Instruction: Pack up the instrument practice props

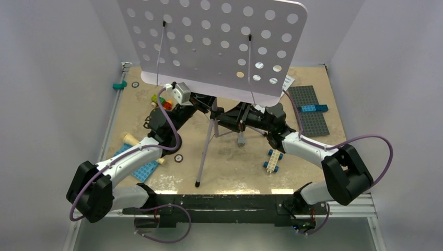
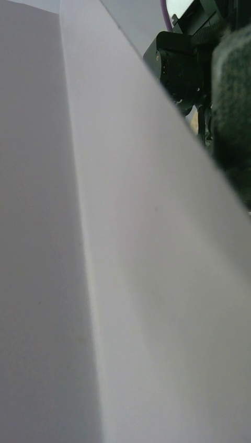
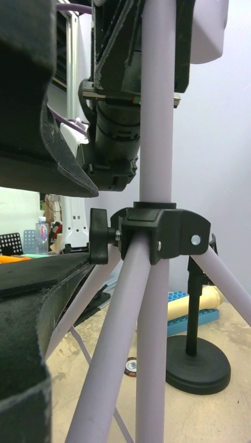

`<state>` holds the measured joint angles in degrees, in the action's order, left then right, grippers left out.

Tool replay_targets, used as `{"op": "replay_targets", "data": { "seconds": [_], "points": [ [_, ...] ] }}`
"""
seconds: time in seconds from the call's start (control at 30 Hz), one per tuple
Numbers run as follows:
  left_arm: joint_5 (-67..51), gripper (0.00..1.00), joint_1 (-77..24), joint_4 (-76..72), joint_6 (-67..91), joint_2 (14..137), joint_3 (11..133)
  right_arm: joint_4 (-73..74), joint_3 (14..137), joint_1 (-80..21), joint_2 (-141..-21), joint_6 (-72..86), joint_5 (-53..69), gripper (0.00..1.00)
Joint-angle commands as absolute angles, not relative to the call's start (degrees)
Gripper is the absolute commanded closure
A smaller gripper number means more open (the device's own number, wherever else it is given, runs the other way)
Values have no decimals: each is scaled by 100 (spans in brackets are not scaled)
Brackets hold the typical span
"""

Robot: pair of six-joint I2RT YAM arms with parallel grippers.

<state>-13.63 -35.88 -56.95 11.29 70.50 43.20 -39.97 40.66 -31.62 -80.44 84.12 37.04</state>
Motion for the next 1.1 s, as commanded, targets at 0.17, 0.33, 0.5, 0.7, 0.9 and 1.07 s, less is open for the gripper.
{"op": "replay_targets", "data": {
  "seconds": [0.17,0.33,0.5,0.7,0.9,1.07],
  "points": [
    [-1589,100,-3743,-5529,903,7033,4162,-3817,4515,-2988,-8166,8471,3719,52],
    [-1623,100,-3748,-5513,871,6997,4106,-3723,4619,-2921,-8249,8421,3807,70],
    [-1634,100,-3743,-5470,870,7003,4091,-3664,4864,-2900,-8306,7938,4040,98],
    [-1610,100,-3741,-5281,942,7050,4165,-1878,5724,-2969,-8077,5043,3936,100],
    [-1532,100,-3738,-4948,1140,7238,4396,-960,5575,-4171,-7413,753,1380,100],
    [-1485,100,-3743,-4688,1242,7325,4548,-2123,4548,-4544,-7093,-878,111,100]
  ]
}}
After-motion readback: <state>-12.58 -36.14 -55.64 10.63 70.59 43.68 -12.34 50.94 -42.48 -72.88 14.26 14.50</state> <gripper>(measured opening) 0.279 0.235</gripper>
